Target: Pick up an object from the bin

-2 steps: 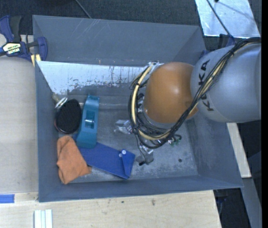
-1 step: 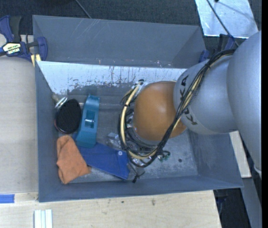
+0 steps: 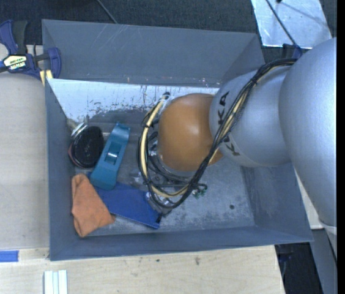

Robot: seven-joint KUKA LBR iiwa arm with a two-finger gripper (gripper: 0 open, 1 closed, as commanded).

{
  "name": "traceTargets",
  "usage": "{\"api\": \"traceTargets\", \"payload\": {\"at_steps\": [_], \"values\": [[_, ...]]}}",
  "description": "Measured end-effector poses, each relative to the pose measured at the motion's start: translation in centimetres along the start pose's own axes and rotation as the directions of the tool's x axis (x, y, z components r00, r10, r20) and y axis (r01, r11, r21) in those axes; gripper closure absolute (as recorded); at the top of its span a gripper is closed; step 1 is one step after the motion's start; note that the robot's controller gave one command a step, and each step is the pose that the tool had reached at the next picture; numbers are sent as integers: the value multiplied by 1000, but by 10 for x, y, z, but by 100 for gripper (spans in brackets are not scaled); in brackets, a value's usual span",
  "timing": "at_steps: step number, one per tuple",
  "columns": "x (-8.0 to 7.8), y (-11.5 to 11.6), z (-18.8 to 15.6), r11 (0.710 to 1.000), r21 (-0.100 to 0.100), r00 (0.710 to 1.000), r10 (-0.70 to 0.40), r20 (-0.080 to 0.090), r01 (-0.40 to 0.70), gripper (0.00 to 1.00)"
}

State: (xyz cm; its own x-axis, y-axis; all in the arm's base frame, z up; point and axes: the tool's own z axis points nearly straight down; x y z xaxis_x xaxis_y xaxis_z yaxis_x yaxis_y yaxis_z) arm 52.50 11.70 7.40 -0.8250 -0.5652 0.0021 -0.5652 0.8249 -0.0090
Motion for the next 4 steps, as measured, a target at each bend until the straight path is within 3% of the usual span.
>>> {"api": "traceTargets", "payload": {"at_steps": [2,4], "values": [[1,0,-6,1000,-1,1000,2,1,-2,100],[1,-2,-43,1000,-1,1000,3,4,-3,100]]}}
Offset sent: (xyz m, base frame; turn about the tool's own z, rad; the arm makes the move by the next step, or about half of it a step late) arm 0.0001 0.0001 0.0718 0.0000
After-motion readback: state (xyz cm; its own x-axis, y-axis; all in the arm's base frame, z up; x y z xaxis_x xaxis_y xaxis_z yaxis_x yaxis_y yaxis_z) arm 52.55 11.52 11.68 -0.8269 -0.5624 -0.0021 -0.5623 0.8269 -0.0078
